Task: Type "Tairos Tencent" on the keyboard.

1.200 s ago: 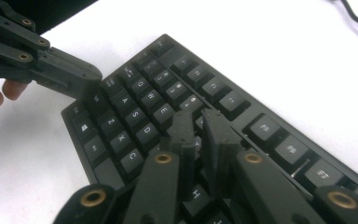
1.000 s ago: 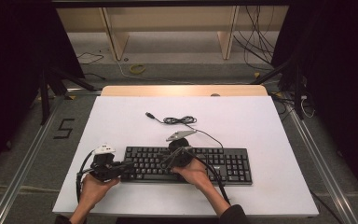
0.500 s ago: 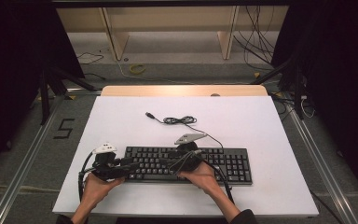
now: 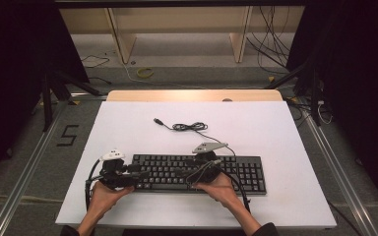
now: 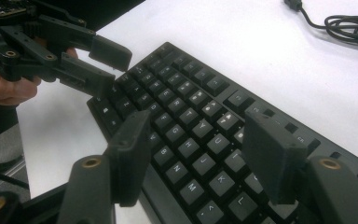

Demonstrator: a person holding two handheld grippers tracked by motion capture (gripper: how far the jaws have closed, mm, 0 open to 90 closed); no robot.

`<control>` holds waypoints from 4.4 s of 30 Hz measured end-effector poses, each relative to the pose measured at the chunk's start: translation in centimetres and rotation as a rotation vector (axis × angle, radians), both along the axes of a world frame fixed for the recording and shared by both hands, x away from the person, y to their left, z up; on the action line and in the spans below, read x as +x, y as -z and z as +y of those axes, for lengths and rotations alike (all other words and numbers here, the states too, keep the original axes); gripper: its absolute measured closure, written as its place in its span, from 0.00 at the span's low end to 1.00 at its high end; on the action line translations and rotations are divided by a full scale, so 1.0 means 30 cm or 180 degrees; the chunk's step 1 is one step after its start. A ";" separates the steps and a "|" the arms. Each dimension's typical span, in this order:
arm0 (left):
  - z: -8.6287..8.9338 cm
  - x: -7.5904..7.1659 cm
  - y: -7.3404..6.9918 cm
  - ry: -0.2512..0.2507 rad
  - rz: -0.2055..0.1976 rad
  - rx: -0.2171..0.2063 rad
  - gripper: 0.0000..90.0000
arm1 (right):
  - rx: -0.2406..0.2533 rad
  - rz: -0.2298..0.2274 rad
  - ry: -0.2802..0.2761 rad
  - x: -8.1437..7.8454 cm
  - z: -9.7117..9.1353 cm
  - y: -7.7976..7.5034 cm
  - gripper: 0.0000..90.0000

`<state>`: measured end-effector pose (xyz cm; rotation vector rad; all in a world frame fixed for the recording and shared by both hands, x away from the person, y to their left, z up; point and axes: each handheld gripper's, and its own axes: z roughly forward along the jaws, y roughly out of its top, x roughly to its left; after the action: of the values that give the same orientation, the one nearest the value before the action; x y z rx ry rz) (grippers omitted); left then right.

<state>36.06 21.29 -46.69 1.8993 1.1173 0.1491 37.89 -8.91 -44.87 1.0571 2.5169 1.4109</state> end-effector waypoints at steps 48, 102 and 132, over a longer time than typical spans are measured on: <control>-0.104 0.121 0.030 0.0199 0.0133 0.0380 0.99 | 0.0044 -0.0136 -0.0046 -0.087 -0.050 0.002 0.33; -0.060 0.054 -0.024 0.0142 -0.0046 -0.0150 0.40 | 0.0056 -0.0107 -0.0049 -0.075 -0.025 0.009 0.47; -0.042 -0.007 -0.032 0.0225 -0.0200 -0.0322 0.36 | -0.0196 -0.0005 -0.0132 -0.046 0.042 0.062 0.91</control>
<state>35.84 20.02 -45.73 1.8290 0.9962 0.1100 36.50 -7.66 -46.74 0.9989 2.5777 1.3341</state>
